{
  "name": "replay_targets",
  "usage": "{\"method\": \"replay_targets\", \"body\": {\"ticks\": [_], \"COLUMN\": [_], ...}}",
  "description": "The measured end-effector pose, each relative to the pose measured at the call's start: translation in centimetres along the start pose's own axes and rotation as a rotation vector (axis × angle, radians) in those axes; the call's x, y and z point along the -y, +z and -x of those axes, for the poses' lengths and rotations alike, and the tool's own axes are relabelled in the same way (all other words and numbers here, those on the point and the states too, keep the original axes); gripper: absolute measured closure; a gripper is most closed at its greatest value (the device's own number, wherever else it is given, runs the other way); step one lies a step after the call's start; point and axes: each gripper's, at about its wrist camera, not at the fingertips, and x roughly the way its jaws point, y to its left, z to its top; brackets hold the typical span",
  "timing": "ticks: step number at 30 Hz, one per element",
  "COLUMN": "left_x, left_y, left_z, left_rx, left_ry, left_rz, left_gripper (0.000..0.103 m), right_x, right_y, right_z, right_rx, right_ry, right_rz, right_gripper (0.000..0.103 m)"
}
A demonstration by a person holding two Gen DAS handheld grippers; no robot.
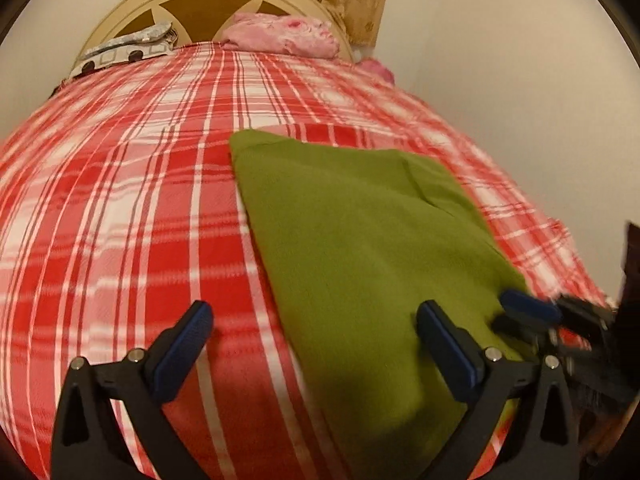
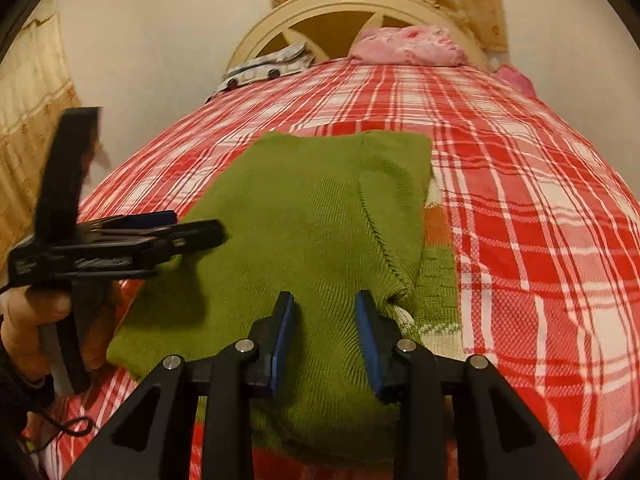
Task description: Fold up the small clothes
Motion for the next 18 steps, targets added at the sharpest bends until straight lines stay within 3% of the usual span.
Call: {"method": "replay_targets", "body": {"ticks": [3, 6, 9, 18], "left_x": [0.1, 0.3, 0.2, 0.2], "left_y": [-1.2, -1.5, -1.3, -2.0], "left_z": [0.1, -0.4, -0.9, -1.9], "left_rx": [-0.022, -0.037, -0.05, -0.052], "left_ry": [-0.019, -0.028, -0.037, -0.046], "left_rz": [0.004, 0.003, 0.012, 0.022], "left_gripper": [0.0, 0.0, 0.0, 0.0], "right_x": [1.5, 2.8, 4.2, 9.0], "right_y": [1.4, 3.3, 5.3, 7.5], "right_z": [1.2, 0.8, -0.2, -5.9], "right_rx": [0.044, 0.037, 0.024, -0.065], "right_ry": [0.049, 0.08, 0.026, 0.077], "right_rz": [-0.057, -0.112, -0.128, -0.209], "right_gripper": [0.069, 0.062, 0.041, 0.04]}}
